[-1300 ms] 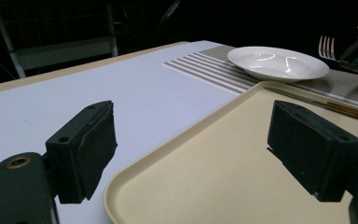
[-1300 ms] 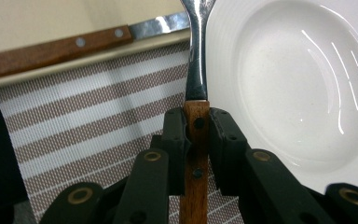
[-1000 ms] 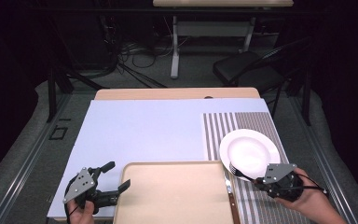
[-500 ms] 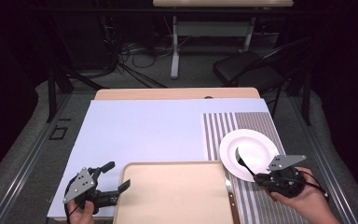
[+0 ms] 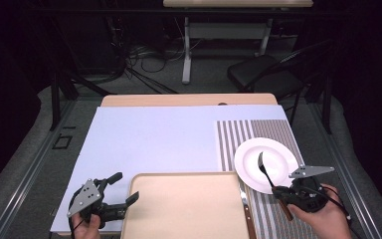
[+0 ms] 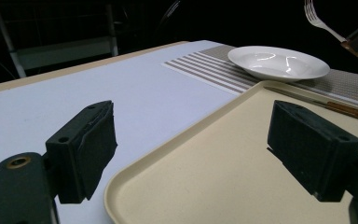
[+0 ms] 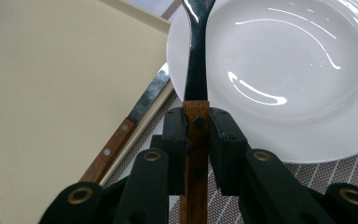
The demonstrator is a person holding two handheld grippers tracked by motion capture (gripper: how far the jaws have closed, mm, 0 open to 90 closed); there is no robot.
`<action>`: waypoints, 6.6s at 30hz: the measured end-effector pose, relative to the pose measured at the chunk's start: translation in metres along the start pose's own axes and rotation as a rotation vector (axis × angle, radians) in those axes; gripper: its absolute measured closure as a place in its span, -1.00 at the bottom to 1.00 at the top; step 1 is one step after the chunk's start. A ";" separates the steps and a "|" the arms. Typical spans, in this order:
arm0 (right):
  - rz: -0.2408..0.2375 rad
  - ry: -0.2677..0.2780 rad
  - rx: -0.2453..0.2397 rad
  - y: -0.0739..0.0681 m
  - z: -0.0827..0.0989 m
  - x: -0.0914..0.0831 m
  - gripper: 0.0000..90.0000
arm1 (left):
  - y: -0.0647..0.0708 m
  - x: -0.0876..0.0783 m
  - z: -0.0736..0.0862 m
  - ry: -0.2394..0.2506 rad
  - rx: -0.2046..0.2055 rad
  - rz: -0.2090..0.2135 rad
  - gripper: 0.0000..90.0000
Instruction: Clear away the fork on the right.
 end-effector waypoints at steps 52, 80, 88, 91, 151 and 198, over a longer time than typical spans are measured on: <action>-0.178 -0.019 -0.104 -0.112 -0.012 0.037 0.72 | 0.000 -0.001 0.000 0.006 -0.002 0.004 -0.65; -0.165 -0.127 -0.096 -0.129 -0.001 0.075 0.71 | -0.001 -0.001 0.001 0.007 -0.001 0.005 -0.65; -0.170 -0.089 -0.102 -0.128 0.000 0.071 0.58 | -0.001 -0.001 0.001 0.006 0.001 0.006 -0.65; -0.178 -0.071 -0.102 -0.127 -0.001 0.069 0.53 | -0.001 -0.001 0.001 0.005 0.000 0.003 -0.65; -0.119 -0.008 -0.057 -0.109 0.001 0.087 1.00 | -0.001 -0.001 0.002 -0.002 -0.007 0.015 -0.65; -0.092 0.207 0.034 -0.082 -0.002 0.049 0.19 | -0.002 -0.001 0.002 -0.003 -0.006 0.013 -0.65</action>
Point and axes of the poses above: each handheld gripper's, and its own axes: x roughly forward along the jaws, z roughly out of its underside, y roughly to its right, the point moved 1 cm from there along x, roughly forward along the jaws, and after that the axes turned 15 degrees about z, right-handed, at the moved point
